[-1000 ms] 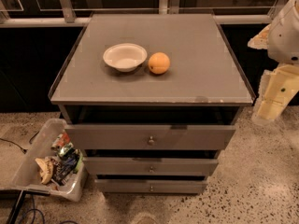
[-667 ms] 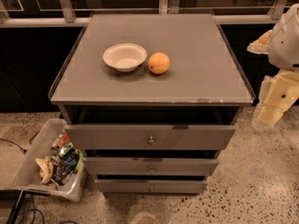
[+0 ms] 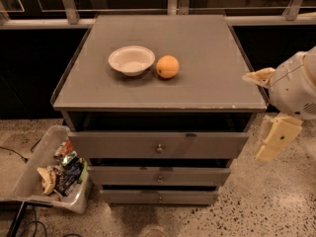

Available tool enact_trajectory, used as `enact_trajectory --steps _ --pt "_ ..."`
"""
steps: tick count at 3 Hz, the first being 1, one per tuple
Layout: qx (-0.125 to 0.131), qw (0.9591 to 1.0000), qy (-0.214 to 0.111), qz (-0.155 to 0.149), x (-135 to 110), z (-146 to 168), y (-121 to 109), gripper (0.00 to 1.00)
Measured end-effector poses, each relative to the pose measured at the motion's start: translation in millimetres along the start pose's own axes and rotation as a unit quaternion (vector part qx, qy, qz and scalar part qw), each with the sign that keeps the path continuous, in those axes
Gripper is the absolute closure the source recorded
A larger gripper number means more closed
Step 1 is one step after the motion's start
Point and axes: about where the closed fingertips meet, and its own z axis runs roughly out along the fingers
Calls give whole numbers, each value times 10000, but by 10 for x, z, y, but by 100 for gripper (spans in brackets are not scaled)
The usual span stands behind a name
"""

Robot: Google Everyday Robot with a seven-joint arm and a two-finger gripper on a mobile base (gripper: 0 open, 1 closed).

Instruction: Open top drawer

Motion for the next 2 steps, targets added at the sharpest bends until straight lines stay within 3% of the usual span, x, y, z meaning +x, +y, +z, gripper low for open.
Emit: enact_trajectory --steps 1,2 --pt "164 9975 -552 -415 -37 343 49 0" --pt "165 9976 -535 -417 -56 373 66 0"
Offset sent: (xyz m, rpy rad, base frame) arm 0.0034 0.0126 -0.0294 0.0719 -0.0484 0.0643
